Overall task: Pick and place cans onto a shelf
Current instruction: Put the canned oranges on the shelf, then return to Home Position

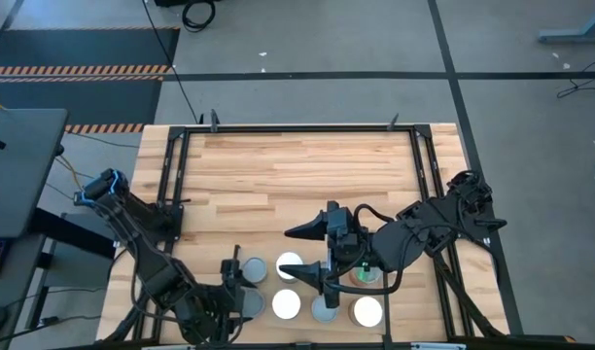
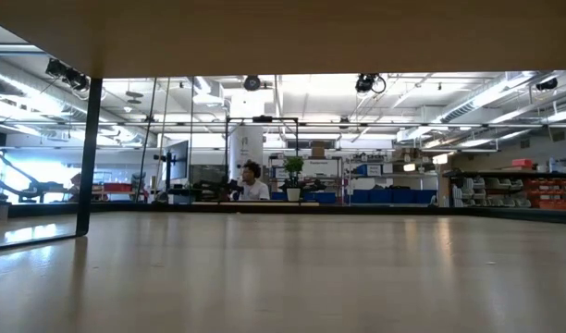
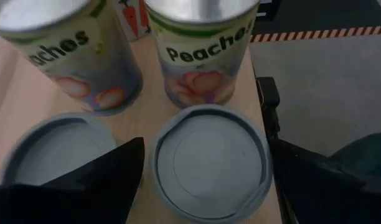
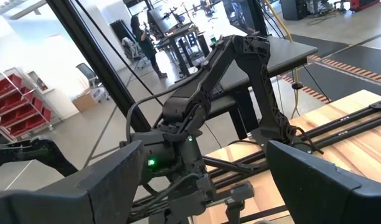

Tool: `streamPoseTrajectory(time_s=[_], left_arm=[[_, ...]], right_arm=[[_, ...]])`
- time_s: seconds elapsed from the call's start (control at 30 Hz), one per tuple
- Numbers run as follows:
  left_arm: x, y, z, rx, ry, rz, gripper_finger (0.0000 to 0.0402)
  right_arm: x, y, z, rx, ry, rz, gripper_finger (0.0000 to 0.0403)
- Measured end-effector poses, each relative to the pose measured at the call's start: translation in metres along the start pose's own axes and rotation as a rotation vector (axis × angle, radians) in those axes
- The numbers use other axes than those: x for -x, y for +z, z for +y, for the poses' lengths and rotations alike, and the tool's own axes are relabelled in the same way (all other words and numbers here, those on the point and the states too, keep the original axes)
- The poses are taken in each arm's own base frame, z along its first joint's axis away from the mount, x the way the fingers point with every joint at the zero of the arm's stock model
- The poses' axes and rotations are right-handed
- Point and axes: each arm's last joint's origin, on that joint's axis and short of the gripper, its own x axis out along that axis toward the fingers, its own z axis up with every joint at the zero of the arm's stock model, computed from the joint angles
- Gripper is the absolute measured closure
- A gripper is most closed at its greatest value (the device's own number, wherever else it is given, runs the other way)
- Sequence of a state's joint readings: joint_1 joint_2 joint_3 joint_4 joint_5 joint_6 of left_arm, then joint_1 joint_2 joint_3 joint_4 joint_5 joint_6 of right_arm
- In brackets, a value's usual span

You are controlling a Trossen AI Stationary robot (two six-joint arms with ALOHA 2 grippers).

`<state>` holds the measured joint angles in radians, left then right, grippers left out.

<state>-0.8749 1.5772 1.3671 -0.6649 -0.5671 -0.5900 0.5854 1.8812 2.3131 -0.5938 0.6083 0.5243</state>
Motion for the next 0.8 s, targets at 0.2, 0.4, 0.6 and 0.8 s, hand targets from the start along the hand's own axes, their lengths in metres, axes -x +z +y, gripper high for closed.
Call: streamPoseTrajectory(time_s=[0.2,0.4,0.6,0.8], left_arm=[[0.013,0.017,-0.001,-0.021,0.000,-0.039,0.0054],[0.042,0.036,0.011,-0.054,0.081,-0.069,0.0054],[0.100,0.057,0.059,0.029,0.124,-0.229,0.0057],[0.123,0.073,0.112,0.165,0.219,-0.418,0.0094]], right_arm=[[-0.003,-0.005,-0.001,0.013,-0.012,0.012,0.0056],[-0.015,-0.021,-0.008,0.052,-0.046,0.048,0.0056],[-0.008,-0.017,-0.010,0.150,-0.048,0.061,0.0056],[-0.011,0.000,-0.046,0.249,-0.148,0.140,0.0073]])
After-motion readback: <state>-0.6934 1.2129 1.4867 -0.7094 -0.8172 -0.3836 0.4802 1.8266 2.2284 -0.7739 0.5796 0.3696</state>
